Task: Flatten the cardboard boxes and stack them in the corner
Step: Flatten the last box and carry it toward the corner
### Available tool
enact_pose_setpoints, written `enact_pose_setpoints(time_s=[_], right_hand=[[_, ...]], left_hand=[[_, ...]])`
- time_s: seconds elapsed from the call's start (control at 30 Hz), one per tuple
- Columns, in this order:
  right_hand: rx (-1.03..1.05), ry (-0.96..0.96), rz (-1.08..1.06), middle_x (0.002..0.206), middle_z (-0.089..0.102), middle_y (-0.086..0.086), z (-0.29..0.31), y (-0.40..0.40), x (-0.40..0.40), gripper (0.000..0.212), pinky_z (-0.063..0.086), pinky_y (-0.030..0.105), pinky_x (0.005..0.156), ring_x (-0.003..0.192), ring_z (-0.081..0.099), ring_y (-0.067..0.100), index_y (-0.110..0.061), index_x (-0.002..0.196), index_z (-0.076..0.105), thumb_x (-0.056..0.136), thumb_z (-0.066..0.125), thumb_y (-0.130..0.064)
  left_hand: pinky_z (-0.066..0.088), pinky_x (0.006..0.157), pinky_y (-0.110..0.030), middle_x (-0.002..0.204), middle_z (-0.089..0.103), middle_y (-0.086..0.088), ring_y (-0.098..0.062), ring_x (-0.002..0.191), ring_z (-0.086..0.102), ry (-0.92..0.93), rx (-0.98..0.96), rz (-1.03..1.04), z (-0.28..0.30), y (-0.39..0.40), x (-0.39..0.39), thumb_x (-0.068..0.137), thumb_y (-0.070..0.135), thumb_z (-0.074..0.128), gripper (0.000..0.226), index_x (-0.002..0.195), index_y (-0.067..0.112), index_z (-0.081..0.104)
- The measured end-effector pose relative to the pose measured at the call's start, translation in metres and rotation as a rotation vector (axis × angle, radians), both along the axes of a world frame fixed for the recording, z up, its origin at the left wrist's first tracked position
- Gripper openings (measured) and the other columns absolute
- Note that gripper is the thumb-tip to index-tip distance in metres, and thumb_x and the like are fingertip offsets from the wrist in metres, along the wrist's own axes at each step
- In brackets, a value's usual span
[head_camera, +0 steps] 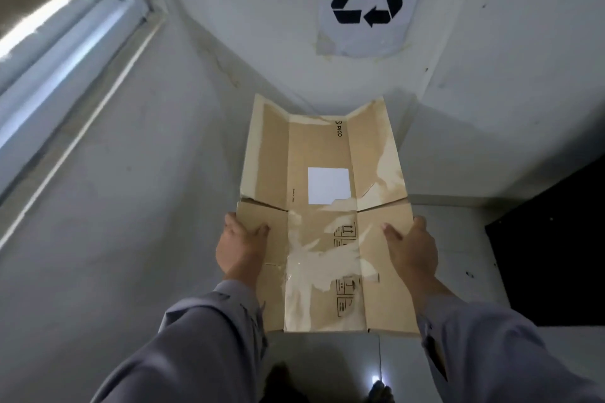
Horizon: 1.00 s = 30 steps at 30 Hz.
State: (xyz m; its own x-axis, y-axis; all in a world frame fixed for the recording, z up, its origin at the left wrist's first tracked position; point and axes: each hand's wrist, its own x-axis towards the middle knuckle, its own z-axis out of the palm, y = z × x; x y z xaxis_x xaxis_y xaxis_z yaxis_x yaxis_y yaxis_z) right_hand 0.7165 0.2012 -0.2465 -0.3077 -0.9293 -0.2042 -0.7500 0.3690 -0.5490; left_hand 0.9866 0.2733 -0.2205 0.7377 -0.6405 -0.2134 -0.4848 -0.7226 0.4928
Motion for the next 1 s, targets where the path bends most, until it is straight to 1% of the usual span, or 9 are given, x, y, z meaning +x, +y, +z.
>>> enact_pose_setpoints(time_s=[0.23,0.3,0.4,0.5,0.6,0.7,0.77,0.87,1.0], right_hand=[[-0.014,0.008,-0.009,0.100,0.068,0.017,-0.105,-0.001,-0.005,0.045,0.042,0.032,0.062,0.088,0.065,0.037,-0.007,0.112,0.045,0.089,0.062,-0.043],[-0.024,0.011,0.008,0.098,0.068,0.016,-0.148,-0.008,-0.005,0.044,0.041,0.031,0.061,0.086,0.065,0.037,-0.007,0.111,0.045,0.090,0.061,-0.042],[-0.036,0.023,0.019,0.097,0.068,0.016,-0.214,-0.020,-0.006,0.043,0.040,0.031,0.061,0.086,0.065,0.036,-0.008,0.112,0.045,0.090,0.061,-0.042],[-0.001,0.058,0.003,0.097,0.067,0.017,-0.285,-0.025,-0.009,0.043,0.038,0.031,0.061,0.089,0.064,0.037,-0.008,0.115,0.045,0.090,0.060,-0.040],[0.027,0.085,-0.015,0.101,0.067,0.018,-0.357,-0.029,-0.013,0.043,0.040,0.031,0.063,0.091,0.064,0.037,-0.008,0.120,0.045,0.091,0.059,-0.038],[0.017,0.057,0.014,0.100,0.066,0.016,-0.428,-0.035,-0.021,0.039,0.047,0.033,0.064,0.088,0.064,0.037,-0.008,0.114,0.046,0.093,0.057,-0.038],[0.013,0.021,0.031,0.100,0.066,0.016,-0.470,-0.038,-0.024,0.039,0.051,0.035,0.067,0.088,0.064,0.036,-0.008,0.114,0.046,0.093,0.056,-0.039],[0.054,-0.025,0.034,0.108,0.065,0.017,-0.518,-0.051,-0.020,0.043,0.048,0.037,0.075,0.096,0.063,0.037,-0.006,0.124,0.044,0.094,0.056,-0.034],[0.254,-0.049,0.008,0.125,0.056,0.021,-0.545,-0.077,-0.015,0.055,0.044,0.040,0.090,0.113,0.056,0.038,-0.002,0.142,0.027,0.096,0.048,-0.026]], left_hand=[[0.051,0.081,-0.042,0.113,0.063,-0.018,-0.037,0.100,0.062,0.057,0.002,0.009,-0.111,-0.007,-0.004,0.080,0.046,0.070,0.063,0.121,0.005,0.046],[0.052,0.083,-0.046,0.114,0.063,-0.018,-0.038,0.101,0.062,0.062,-0.001,0.036,-0.153,-0.013,-0.007,0.079,0.048,0.070,0.066,0.123,0.005,0.046],[0.047,0.086,-0.041,0.122,0.058,-0.023,-0.038,0.109,0.059,0.011,0.030,0.032,-0.218,-0.021,-0.015,0.084,0.044,0.068,0.068,0.128,-0.002,0.045],[0.047,0.082,-0.042,0.123,0.058,-0.022,-0.039,0.109,0.059,0.013,0.063,0.046,-0.290,-0.030,-0.020,0.084,0.044,0.068,0.067,0.129,0.000,0.044],[0.047,0.073,-0.041,0.110,0.062,-0.019,-0.039,0.096,0.062,0.038,0.010,0.049,-0.371,-0.043,-0.024,0.086,0.042,0.065,0.051,0.116,0.006,0.047],[0.041,0.066,-0.037,0.108,0.062,-0.022,-0.040,0.094,0.062,0.012,0.002,0.033,-0.442,-0.053,-0.028,0.094,0.037,0.055,0.040,0.113,0.003,0.049],[0.042,0.067,-0.038,0.107,0.062,-0.023,-0.041,0.092,0.062,0.016,-0.001,0.026,-0.485,-0.057,-0.028,0.096,0.035,0.051,0.037,0.112,0.002,0.049],[0.044,0.071,-0.040,0.115,0.060,-0.024,-0.041,0.100,0.061,0.074,0.041,0.015,-0.540,-0.064,-0.027,0.095,0.030,0.054,0.039,0.119,0.000,0.045],[0.046,0.088,-0.047,0.131,0.050,-0.023,-0.043,0.115,0.054,0.187,0.132,-0.022,-0.576,-0.078,-0.021,0.091,0.022,0.060,0.056,0.134,-0.001,0.032]])
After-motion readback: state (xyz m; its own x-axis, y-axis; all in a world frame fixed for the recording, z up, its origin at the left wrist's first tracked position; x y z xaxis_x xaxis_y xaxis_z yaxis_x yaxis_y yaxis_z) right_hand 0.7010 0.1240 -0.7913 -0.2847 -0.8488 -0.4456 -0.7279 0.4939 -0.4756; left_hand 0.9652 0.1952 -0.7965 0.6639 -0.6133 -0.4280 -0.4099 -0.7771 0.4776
